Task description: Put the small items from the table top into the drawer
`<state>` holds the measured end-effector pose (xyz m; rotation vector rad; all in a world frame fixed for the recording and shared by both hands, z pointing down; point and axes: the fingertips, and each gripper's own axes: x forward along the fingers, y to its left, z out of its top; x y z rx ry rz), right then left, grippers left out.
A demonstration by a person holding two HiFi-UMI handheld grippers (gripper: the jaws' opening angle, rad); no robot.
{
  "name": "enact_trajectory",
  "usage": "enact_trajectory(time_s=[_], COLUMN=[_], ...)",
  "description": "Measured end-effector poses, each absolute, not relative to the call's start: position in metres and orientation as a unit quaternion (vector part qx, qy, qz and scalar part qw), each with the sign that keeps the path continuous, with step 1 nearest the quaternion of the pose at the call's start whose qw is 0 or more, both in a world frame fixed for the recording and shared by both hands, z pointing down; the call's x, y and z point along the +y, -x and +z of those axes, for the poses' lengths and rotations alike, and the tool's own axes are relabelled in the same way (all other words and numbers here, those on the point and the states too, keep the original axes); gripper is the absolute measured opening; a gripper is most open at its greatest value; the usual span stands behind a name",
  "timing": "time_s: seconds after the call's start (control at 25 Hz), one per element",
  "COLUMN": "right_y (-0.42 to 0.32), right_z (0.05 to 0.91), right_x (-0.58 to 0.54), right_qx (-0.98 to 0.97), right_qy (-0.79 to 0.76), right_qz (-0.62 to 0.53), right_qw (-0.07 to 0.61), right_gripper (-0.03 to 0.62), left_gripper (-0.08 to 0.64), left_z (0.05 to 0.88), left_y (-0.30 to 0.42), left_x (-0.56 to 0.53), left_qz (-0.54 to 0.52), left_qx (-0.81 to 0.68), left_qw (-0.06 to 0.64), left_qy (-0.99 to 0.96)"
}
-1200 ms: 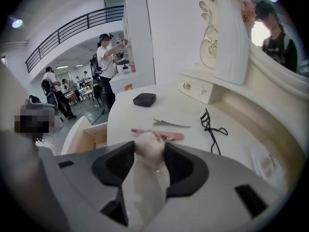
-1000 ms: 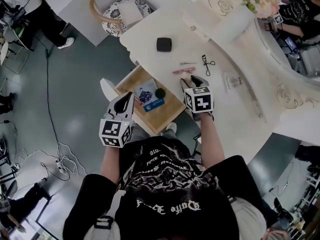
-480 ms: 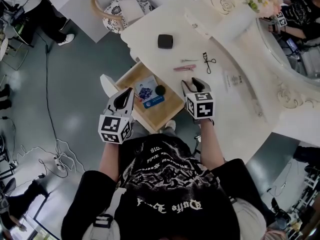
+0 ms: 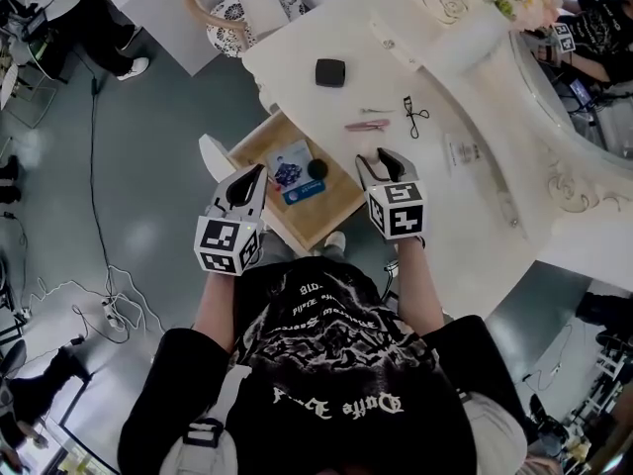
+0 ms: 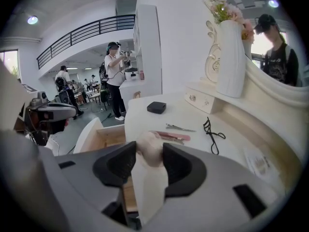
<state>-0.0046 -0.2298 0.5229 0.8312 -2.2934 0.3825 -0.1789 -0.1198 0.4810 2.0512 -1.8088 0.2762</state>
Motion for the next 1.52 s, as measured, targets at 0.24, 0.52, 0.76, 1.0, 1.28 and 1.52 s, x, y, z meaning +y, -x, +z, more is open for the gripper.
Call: enact_trajectory(time_s=[0.24,0.52,0.76,1.0,1.28,1.52], right_y=[0.018,0.032,0.045,0.06,0.064,0.066], right_z=[0.521,0.523,0.527,0.539,0.554,0.571], right_x=[-0.209,-0.185,-0.161,-0.136,-0.119,-0.109], right_qx=[-0.889,-0.9,-0.908,-0.909,-0.904,-0.898], right_qy=[-0.276,-0.225,-0.176,-0.122,-0.086,-0.059], right_qz=[0.13,0.124,0.119,0.121,0.117,0.123], right_qw=[0.342,0.352,0.36,0.38,0.402,0.419], right_gripper=[0.178,0.178,0.178,0.178,0.178,0.178], left_gripper=[0.017,0.017,0.017,0.017,0.017,0.017], left_z=[0.48,0.483,0.482,0.484,0.486,0.487], left_y=[0.178,0.179,0.177,0.172,0.172,0.175], left_x=[-0.113,-0.105,-0.098,-0.09,-0.079,-0.073], left_qz=[0.094,0.091,0.101,0.109,0.115,0.11], left_qx=[-0.652,-0.661,-0.668,-0.669,-0.68,-0.689], left_qw=[0.195,0.197,0.189,0.187,0.187,0.192], left_qy=[-0.727,-0.718,-0.713,-0.711,-0.7,-0.69])
